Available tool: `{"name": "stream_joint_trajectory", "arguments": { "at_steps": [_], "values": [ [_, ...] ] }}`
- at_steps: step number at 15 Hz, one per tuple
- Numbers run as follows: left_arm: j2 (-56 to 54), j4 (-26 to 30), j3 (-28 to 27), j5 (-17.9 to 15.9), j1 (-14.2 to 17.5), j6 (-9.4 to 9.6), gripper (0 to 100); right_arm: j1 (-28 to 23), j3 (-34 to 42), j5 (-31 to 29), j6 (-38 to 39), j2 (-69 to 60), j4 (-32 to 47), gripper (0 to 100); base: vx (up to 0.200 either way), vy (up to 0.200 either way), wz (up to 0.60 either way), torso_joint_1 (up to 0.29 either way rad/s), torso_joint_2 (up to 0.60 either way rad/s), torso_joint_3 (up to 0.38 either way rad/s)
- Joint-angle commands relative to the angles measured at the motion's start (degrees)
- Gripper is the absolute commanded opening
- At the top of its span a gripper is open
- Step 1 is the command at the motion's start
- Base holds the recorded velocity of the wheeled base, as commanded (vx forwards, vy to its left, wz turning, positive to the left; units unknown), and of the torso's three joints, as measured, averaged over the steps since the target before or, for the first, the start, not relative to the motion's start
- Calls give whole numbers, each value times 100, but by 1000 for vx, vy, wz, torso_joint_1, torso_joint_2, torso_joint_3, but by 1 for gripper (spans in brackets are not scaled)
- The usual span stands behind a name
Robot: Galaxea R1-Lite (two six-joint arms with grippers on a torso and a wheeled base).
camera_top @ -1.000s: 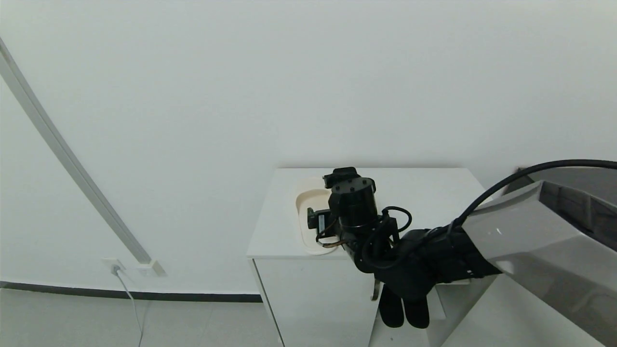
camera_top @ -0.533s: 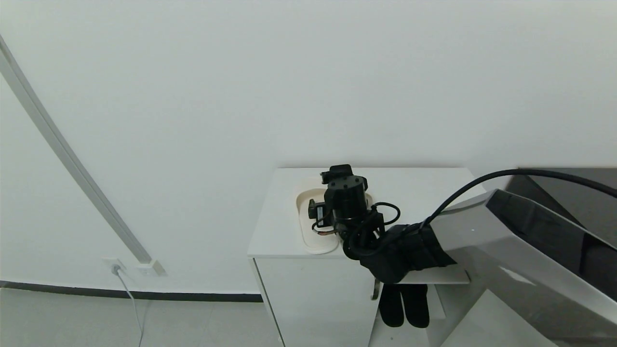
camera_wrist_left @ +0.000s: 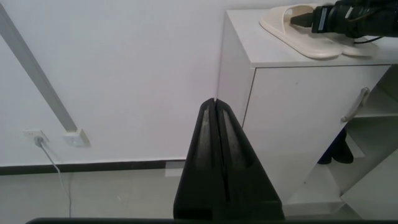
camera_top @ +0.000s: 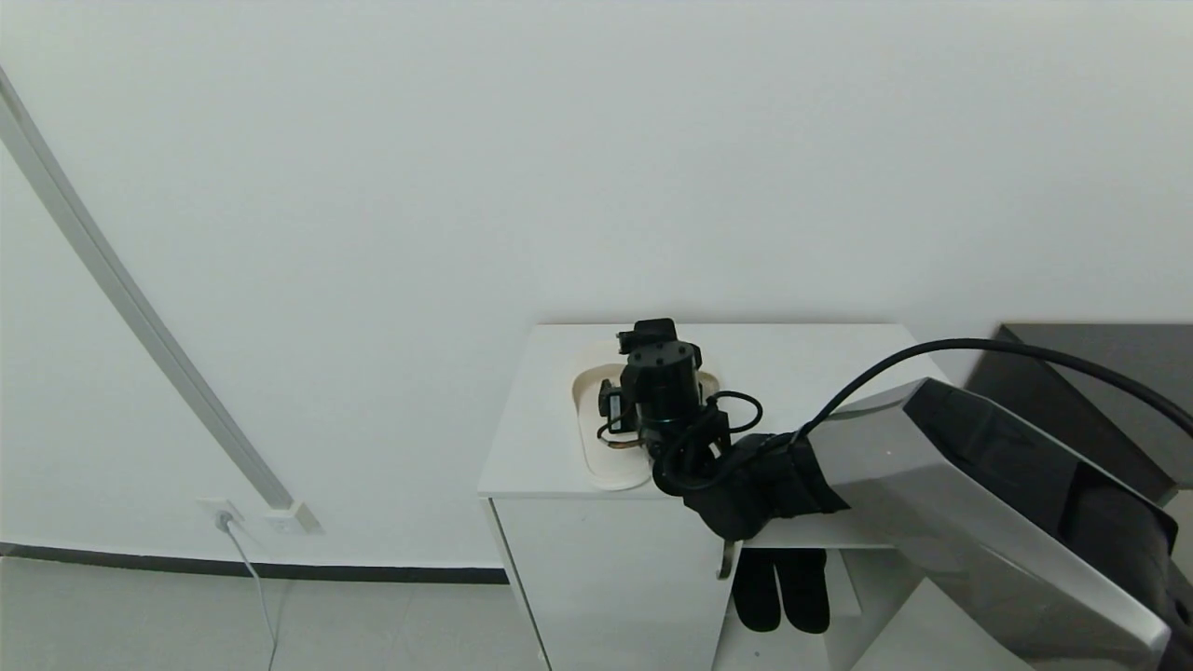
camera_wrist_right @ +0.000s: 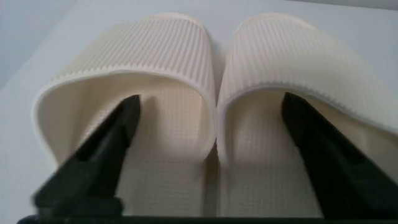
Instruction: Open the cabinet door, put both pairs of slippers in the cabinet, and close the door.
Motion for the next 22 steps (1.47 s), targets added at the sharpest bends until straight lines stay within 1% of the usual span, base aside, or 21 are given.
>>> {"name": "stream_joint_trajectory", "arguments": {
  "at_steps": [1,5,7,9,11,13,14,15,16,17,18,19,22],
  "values": [
    [-1,2,0,1,1,2,0,-29,-44,-1,4,49,2,0,0,0,0,0,0,0],
    [-1,2,0,1,1,2,0,-29,-44,-36,-5,32,2,0,0,0,0,0,0,0],
    [-1,2,0,-8,1,2,0,-29,272,-133,4,-390,-24,0,0,0,0,0,0,0],
    [-1,2,0,1,1,2,0,-29,1195,51,13,-1260,-156,0,0,0,0,0,0,0],
    [-1,2,0,-8,1,11,0,-29,2417,588,4,-2254,-473,0,0,0,0,0,0,0],
    [-1,2,0,-8,1,11,0,-143,3639,1062,13,-3176,-675,0,0,0,0,0,0,0],
    [-1,2,0,-8,1,11,0,-205,4096,1308,13,-3546,-763,0,0,0,0,0,0,0],
    [-1,2,0,-8,1,11,0,-258,4342,1466,13,-3756,-798,0,0,0,0,0,0,0],
    [-1,2,0,-8,1,11,0,-337,4869,1853,13,-4240,-807,0,0,0,0,0,0,0],
    [-1,2,0,-8,1,20,0,-372,5168,2091,13,-4521,-798,0,0,0,0,0,0,0],
    [-1,2,0,-8,1,20,0,-372,5212,2126,13,-4556,-798,0,0,0,0,0,0,0],
    [-1,2,0,-8,1,20,0,-354,5519,2266,13,-4838,-763,0,0,0,0,0,0,0],
    [-1,2,0,-8,1,20,0,-179,5537,2275,30,-4855,-736,0,0,0,0,0,0,0]
  ]
}}
